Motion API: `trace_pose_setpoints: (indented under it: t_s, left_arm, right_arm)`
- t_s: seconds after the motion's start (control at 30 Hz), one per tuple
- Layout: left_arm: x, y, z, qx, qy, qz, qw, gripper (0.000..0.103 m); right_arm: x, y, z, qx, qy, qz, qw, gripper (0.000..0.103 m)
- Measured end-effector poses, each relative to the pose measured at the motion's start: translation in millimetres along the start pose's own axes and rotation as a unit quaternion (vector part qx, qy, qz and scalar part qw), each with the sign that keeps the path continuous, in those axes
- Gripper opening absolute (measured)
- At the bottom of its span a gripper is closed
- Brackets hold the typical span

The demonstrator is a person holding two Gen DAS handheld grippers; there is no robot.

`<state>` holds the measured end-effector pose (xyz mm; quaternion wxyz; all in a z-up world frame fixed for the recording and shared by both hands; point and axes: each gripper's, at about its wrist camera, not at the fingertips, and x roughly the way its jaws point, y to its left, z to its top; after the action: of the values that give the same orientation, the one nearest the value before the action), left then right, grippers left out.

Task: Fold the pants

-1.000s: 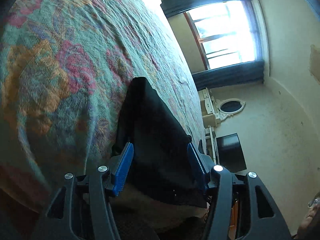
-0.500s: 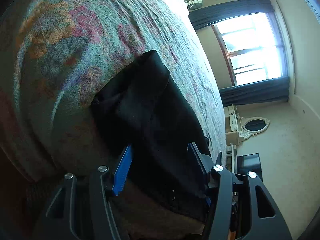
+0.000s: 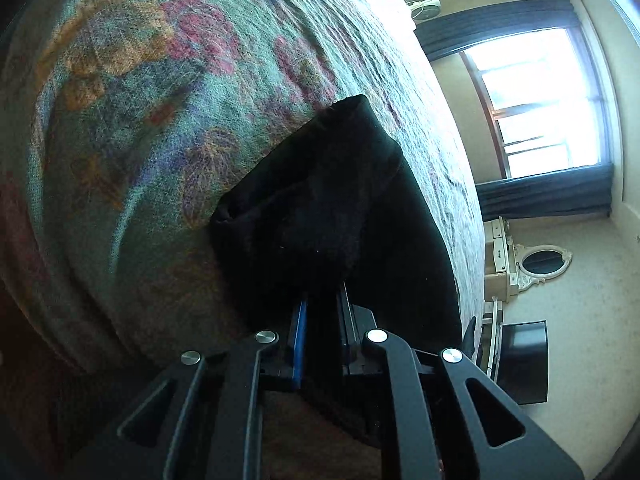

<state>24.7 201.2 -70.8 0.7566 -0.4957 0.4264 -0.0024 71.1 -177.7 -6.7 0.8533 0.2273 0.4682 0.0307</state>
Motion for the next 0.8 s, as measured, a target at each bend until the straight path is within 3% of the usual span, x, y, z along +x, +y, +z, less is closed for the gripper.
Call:
trace_pose_setpoints:
  t_s: [0.07, 0.13, 0.33, 0.53, 0.6, 0.67, 0.8]
  left_arm:
    - [0, -2, -8, 0.005, 0.004, 0.007, 1.0000, 0.013]
    - [0, -5, -8, 0.004, 0.003, 0.002, 1.0000, 0.012]
    - [-12, 7, -13, 0.004, -0.020, -0.033, 0.9992, 0.009]
    - [-21, 25, -14, 0.004, -0.017, -0.031, 0.9994, 0.009]
    - [-23, 26, -16, 0.006, -0.008, -0.033, 0.9994, 0.009]
    - [-31, 24, -17, 0.010, -0.004, -0.036, 0.9993, 0.010]
    - [-62, 17, -22, 0.078, -0.037, 0.001, 0.9963, 0.010]
  right_arm:
    - [1, -2, 1, 0.001, -0.003, 0.003, 1.000, 0.025]
    - [-5, -9, 1, 0.021, -0.012, 0.029, 0.999, 0.019]
    - [-51, -34, -32, 0.096, -0.035, 0.130, 0.986, 0.018]
    - [-43, -63, -92, 0.107, -0.002, 0.135, 0.985, 0.018]
    - [-55, -63, -88, 0.098, -0.007, 0.119, 0.988, 0.029]
    - [-83, -57, -72, 0.070, -0.048, 0.080, 0.993, 0.059]
    - [-118, -48, -3, -0.013, -0.121, -0.011, 0.992, 0.076]
